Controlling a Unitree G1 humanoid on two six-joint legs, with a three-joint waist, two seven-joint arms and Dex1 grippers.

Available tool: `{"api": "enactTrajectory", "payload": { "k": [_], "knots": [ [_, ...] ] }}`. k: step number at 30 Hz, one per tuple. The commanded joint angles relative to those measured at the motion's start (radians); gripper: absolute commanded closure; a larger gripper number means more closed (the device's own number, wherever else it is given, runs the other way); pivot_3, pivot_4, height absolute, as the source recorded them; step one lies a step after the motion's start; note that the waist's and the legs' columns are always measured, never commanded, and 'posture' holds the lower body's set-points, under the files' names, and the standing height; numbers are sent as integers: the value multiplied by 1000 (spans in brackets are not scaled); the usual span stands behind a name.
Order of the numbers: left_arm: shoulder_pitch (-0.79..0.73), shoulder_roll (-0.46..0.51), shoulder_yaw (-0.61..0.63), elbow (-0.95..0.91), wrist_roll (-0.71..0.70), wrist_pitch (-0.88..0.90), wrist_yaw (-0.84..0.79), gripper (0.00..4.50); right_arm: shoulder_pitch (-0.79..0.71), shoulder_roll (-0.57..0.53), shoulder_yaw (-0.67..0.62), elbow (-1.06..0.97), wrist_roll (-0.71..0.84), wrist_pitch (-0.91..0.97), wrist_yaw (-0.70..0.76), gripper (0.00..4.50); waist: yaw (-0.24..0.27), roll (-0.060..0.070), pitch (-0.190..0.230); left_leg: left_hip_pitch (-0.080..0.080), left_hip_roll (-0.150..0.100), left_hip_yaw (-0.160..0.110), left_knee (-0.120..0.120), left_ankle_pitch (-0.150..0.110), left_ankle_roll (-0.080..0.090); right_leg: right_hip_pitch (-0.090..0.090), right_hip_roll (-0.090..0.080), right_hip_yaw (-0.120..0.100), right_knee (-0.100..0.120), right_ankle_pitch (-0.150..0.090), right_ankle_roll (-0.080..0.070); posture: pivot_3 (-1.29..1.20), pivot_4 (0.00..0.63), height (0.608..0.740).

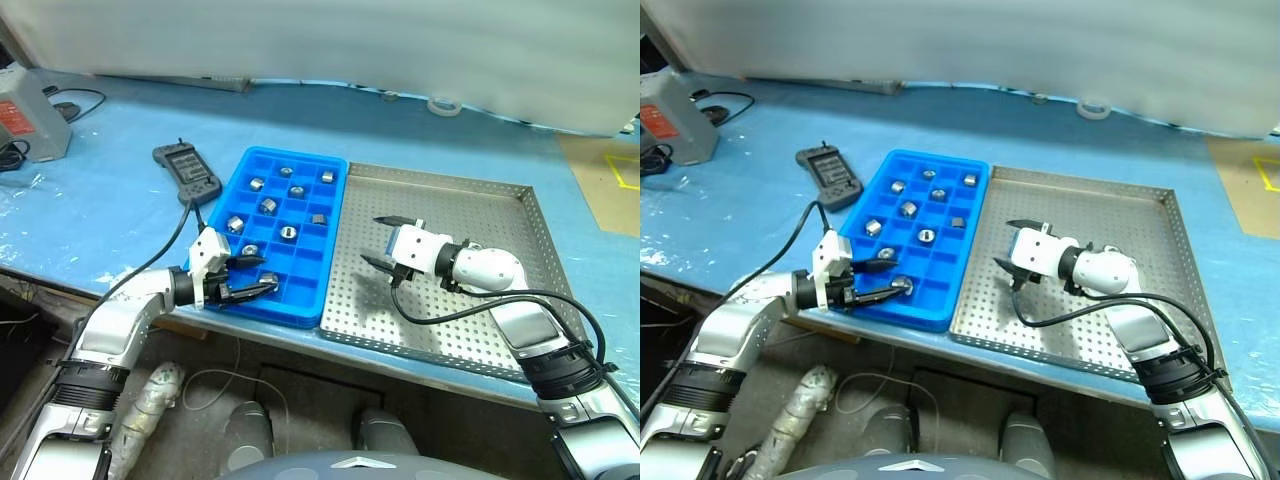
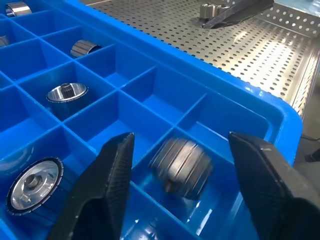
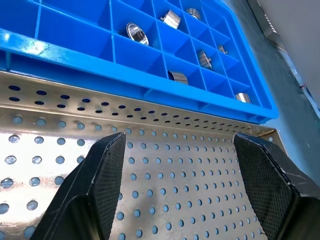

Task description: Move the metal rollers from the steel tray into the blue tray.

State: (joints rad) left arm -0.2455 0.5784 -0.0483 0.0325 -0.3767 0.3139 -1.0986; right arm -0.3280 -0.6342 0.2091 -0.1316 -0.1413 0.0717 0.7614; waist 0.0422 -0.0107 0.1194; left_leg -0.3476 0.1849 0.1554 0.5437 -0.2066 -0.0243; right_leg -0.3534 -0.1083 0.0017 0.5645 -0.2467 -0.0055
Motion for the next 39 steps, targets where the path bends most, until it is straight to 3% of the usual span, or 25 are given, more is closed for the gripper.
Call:
{"api": "enactTrajectory", "payload": {
  "k": [1,6,12,18,25,35,39],
  "knots": [
    [20,-15,-47,52,30,9,-2,1538,-6,-6,-21,-28,3,-19,-7,864,0,0,0,0,0,0,0,0,0,0,0,0,0,0,0,-66,150,740],
    [-1,-30,-20,45,7,27,14,1538,-9,-12,-34,-19,9,-20,-8,864,2,0,0,0,0,0,0,0,0,0,0,0,0,0,0,-66,150,740],
    [-155,-68,87,22,-127,160,66,1538,-9,-74,-97,114,20,-63,-12,864,1,-7,2,-5,0,0,1,1,1,-4,0,0,0,0,0,-53,150,740],
    [-206,-122,40,-75,-164,234,100,1538,0,-132,-137,262,-15,-137,-62,864,-3,-8,1,-15,-3,0,3,1,1,-12,2,-1,3,3,4,-54,150,740],
    [-232,-175,-10,-63,-144,239,124,1538,84,-199,-248,309,21,-127,-95,864,-2,-9,2,-20,-4,-3,3,0,3,-13,4,0,2,3,4,-105,150,740],
    [-271,-191,-36,-23,-126,230,123,1538,95,-191,-308,446,57,-124,-111,864,-13,-8,2,-16,0,-1,7,1,5,-10,2,0,2,0,0,-124,150,740],
    [-275,-195,-38,-25,-122,234,128,1538,114,-157,-338,504,143,-76,-73,864,-17,-8,2,-18,0,-1,11,0,8,-10,0,0,3,0,0,-124,150,740]
  ]
}}
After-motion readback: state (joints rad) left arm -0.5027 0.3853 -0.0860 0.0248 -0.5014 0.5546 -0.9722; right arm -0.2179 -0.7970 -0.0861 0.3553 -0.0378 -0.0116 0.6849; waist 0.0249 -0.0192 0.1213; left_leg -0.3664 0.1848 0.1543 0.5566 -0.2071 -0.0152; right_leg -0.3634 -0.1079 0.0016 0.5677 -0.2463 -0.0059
